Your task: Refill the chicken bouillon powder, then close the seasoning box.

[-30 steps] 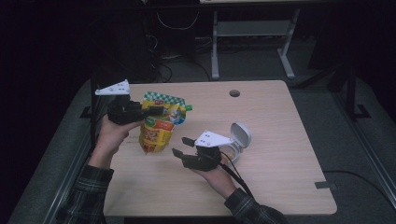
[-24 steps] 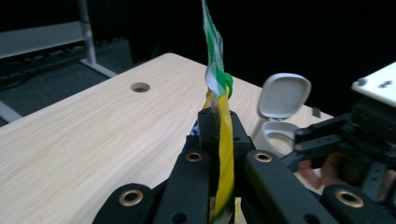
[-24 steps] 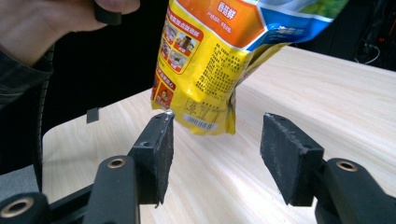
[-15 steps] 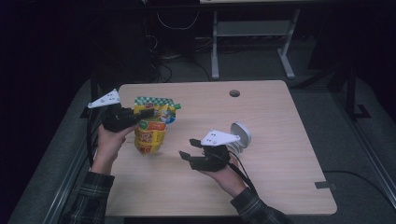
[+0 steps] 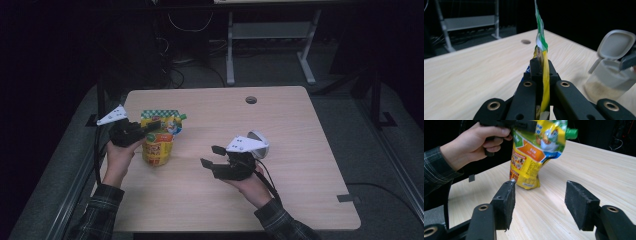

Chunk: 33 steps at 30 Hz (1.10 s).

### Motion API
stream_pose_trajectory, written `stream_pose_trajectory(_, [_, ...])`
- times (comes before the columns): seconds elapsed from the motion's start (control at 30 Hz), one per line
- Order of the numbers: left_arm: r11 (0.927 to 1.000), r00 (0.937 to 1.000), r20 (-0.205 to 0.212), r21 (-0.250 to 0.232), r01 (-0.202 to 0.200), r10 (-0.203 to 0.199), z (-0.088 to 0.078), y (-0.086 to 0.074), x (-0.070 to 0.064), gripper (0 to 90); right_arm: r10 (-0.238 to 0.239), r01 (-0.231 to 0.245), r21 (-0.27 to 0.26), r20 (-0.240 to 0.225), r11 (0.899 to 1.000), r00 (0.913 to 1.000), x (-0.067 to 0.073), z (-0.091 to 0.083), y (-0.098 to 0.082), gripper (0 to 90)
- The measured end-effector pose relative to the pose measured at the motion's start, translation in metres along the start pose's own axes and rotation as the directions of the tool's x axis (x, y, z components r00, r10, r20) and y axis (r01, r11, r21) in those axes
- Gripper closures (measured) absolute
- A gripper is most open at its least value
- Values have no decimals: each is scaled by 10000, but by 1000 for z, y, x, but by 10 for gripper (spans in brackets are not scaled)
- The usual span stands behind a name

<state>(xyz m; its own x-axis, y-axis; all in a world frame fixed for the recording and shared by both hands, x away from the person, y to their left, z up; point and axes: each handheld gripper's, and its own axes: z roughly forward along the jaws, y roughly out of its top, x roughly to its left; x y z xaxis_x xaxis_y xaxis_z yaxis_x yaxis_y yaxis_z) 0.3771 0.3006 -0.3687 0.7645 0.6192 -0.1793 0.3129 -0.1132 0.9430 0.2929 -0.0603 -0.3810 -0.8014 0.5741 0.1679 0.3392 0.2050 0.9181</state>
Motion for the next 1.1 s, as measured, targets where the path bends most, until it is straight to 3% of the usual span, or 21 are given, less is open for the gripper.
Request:
stream_pose_trajectory(0.53, [9999, 9972, -747, 157, 60, -48, -50, -28, -8, 880, 195, -199, 184, 182, 9996, 9996, -11, -15, -13, 403])
stream_pose_trajectory(0.83, [9997, 9968, -797, 216, 136, -118, -64, -37, -14, 832, 287, -292, 150, 310, 9995, 9991, -17, -24, -18, 399])
stream_pose_trajectory(1.03, [9987, 9970, -771, 488, 142, -104, -71, -41, -19, 518, 254, -256, 72, 299, 9996, 9992, -17, -30, -19, 398])
stream_pose_trajectory(1.1, [9976, 9977, -652, 649, 249, -206, -73, -43, -19, 451, 269, -270, 17, 309, 9996, 9992, -18, -32, -20, 398])
